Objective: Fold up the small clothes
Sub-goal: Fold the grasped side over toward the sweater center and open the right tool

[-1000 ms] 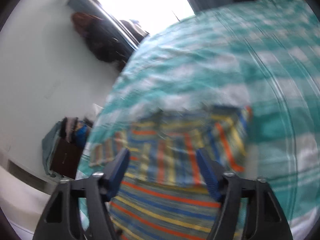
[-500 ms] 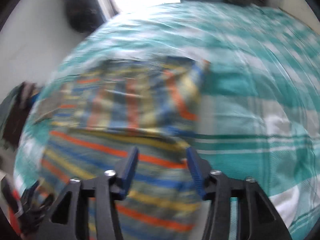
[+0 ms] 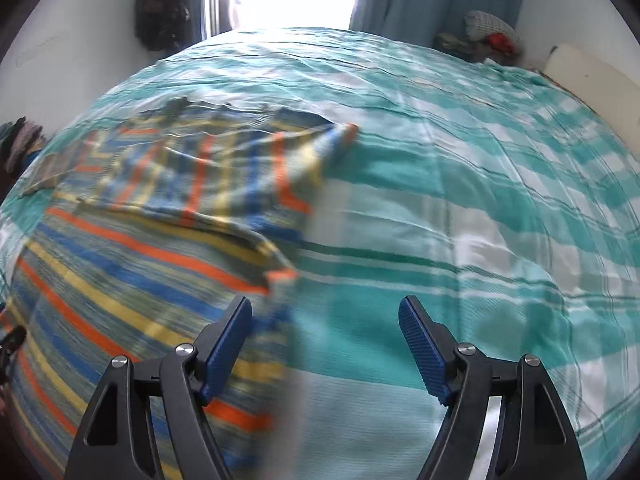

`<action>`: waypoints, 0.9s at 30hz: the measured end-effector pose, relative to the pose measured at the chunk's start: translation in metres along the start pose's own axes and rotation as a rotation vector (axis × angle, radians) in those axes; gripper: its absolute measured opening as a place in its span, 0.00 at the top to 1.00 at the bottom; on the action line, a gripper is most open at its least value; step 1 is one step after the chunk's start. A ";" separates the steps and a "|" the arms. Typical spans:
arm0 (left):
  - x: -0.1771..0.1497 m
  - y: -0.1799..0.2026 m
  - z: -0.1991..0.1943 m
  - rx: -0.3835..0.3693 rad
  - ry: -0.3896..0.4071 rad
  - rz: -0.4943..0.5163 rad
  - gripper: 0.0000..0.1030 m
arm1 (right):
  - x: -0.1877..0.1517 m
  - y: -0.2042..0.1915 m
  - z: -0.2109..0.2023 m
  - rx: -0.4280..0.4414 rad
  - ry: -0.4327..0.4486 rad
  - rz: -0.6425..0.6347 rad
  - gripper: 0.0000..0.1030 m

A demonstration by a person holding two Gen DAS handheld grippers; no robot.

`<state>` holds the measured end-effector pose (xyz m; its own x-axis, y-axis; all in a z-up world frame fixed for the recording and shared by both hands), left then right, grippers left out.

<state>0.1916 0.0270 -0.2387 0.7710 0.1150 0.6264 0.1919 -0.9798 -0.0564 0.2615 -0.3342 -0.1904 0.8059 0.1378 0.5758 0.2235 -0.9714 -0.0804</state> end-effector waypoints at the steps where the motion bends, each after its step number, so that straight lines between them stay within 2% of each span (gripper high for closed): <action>1: 0.000 0.000 0.000 0.000 0.001 -0.001 0.00 | -0.001 0.002 -0.001 0.007 -0.003 -0.007 0.26; 6: 0.000 -0.001 0.000 0.000 0.001 -0.001 0.00 | 0.010 -0.009 -0.006 0.072 0.026 -0.061 0.26; 9: 0.000 -0.001 0.000 -0.002 0.006 -0.003 0.00 | 0.022 -0.008 -0.004 0.078 0.040 -0.043 0.26; 12: 0.000 -0.001 0.001 -0.003 0.007 -0.004 0.00 | 0.034 -0.014 0.008 0.068 0.014 -0.063 0.26; 14: 0.000 -0.001 0.001 -0.006 0.005 -0.005 0.00 | 0.044 -0.027 0.020 0.044 -0.009 -0.124 0.26; 18: 0.000 -0.001 0.001 -0.009 0.006 -0.006 0.00 | 0.045 -0.043 0.051 0.055 -0.124 -0.170 0.27; 20: 0.000 -0.001 0.001 -0.007 0.006 -0.005 0.00 | 0.044 -0.040 0.065 -0.015 -0.138 -0.219 0.27; 21: 0.000 -0.001 0.001 -0.007 0.006 -0.005 0.00 | 0.045 -0.035 0.069 -0.038 -0.136 -0.219 0.32; 22: 0.000 -0.001 0.001 -0.008 0.005 -0.006 0.00 | 0.049 -0.024 0.069 -0.078 -0.111 -0.190 0.36; 24: 0.000 -0.002 0.001 -0.011 0.005 -0.006 0.00 | 0.052 0.001 0.062 -0.157 -0.057 -0.109 0.36; 26: 0.000 -0.002 0.001 -0.008 0.006 -0.005 0.00 | 0.044 0.028 0.057 -0.204 -0.052 -0.041 0.35; 27: 0.000 -0.002 0.001 -0.008 0.007 -0.005 0.00 | 0.037 0.033 0.058 -0.191 -0.069 -0.034 0.35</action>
<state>0.1919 0.0287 -0.2394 0.7660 0.1191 0.6317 0.1909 -0.9805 -0.0465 0.3309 -0.3494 -0.2189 0.8367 0.1775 0.5180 0.1486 -0.9841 0.0972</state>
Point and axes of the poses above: each gripper's, at about its wrist camera, not at the fingertips, and z roughly the way its jaws point, y to its right, x to its top, the point moved 6 cm from there along z, roughly the way its jaws point, and after that the axes turned 13 degrees about x, right-handed, at the moved point
